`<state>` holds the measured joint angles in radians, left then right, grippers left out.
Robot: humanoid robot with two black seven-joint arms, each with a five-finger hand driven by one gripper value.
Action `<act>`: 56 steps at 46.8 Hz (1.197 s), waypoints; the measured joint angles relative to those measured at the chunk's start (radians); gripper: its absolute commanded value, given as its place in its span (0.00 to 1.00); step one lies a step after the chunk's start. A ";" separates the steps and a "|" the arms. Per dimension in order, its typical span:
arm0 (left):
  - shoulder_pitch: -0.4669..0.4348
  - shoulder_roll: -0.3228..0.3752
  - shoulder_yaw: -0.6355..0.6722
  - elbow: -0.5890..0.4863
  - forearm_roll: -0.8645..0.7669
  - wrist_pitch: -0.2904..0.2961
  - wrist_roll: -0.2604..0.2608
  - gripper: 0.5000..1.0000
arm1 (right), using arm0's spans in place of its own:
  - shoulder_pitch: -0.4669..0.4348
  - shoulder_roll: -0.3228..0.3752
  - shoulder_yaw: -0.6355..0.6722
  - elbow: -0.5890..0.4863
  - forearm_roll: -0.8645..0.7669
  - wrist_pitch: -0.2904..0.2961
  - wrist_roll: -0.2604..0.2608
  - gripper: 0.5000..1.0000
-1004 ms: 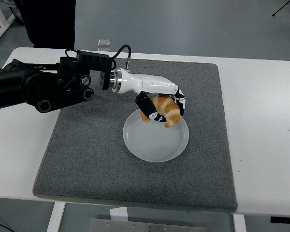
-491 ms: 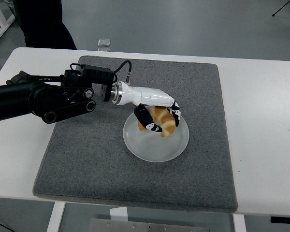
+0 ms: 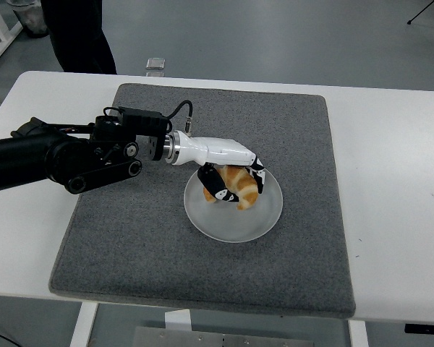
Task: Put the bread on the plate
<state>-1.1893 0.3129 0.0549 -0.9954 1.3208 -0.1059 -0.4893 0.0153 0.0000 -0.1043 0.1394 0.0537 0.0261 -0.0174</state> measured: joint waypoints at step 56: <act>0.016 -0.001 0.031 0.010 -0.005 0.001 0.002 0.97 | 0.000 0.000 0.000 0.000 0.000 0.000 0.000 0.91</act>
<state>-1.1732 0.3120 0.0857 -0.9854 1.3160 -0.1045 -0.4877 0.0153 0.0000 -0.1044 0.1396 0.0538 0.0261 -0.0174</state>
